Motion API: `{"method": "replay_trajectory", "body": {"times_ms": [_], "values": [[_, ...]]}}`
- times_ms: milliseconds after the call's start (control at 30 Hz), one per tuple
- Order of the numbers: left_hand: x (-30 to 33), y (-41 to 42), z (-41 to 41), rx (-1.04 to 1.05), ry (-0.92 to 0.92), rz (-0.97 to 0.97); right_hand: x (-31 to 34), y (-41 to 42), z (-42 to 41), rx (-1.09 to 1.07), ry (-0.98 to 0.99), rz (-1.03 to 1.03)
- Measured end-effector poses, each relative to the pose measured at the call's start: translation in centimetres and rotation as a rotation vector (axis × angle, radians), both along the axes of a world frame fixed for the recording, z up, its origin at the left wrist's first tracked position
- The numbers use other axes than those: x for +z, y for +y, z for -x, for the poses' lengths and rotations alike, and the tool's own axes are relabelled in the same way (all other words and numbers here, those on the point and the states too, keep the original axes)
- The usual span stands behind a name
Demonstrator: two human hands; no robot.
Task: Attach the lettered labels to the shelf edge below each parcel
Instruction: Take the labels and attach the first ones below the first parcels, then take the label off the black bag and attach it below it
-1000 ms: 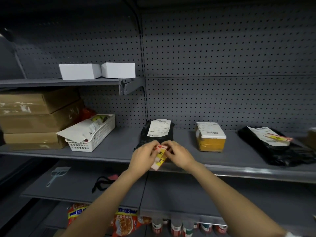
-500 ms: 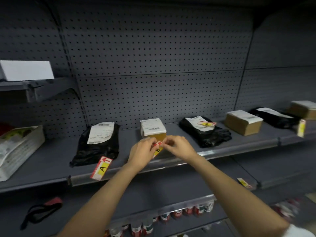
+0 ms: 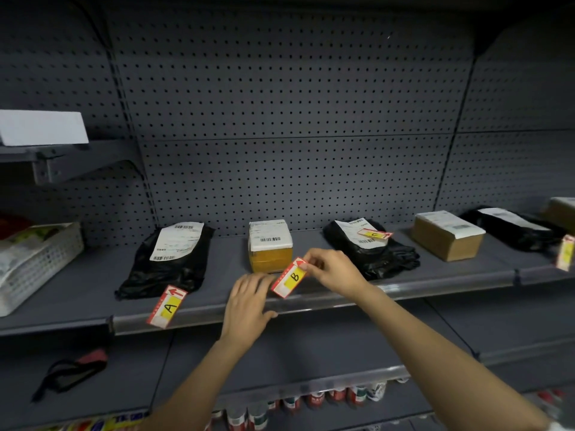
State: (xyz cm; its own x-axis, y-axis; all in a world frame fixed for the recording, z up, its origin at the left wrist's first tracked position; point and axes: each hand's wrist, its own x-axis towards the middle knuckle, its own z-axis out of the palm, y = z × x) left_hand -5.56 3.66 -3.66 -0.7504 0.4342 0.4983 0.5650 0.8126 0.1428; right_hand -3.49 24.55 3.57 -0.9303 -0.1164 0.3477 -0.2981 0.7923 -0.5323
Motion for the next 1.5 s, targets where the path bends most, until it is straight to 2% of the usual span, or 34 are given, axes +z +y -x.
{"method": "replay_trajectory", "body": {"times_ms": [200,500,667,767,833,1000,1167,1500], "values": [[-0.6,0.6,-0.6,0.072,0.104,0.048,-0.5,0.5,0.2,0.004,0.038,-0.02],[-0.9,0.8,-1.6,0.067,0.125,-0.002,-1.3,0.6,0.2,0.003,0.074,-0.05],[-0.9,0.8,-1.2,0.03,-0.008,-0.138,-1.8,-0.5,0.3,0.011,0.101,-0.054],[-0.9,0.2,-0.9,-0.005,-0.07,-0.224,-2.5,-1.2,0.4,0.036,0.071,-0.152],[-0.6,0.0,-0.8,-0.006,-0.077,-0.244,-3.0,-1.6,0.5,0.054,0.037,-0.204],[1.2,0.8,-1.1,-0.045,-0.035,-0.372,-3.0,-1.0,0.4,0.001,0.022,-0.126],[3.6,4.4,-1.9,-0.132,0.0,-0.399,-2.8,1.8,-1.2,-0.077,0.078,0.003],[4.5,15.6,-3.9,-0.091,-0.11,-0.414,-1.2,14.7,-5.7,-0.149,0.043,-0.046]]}}
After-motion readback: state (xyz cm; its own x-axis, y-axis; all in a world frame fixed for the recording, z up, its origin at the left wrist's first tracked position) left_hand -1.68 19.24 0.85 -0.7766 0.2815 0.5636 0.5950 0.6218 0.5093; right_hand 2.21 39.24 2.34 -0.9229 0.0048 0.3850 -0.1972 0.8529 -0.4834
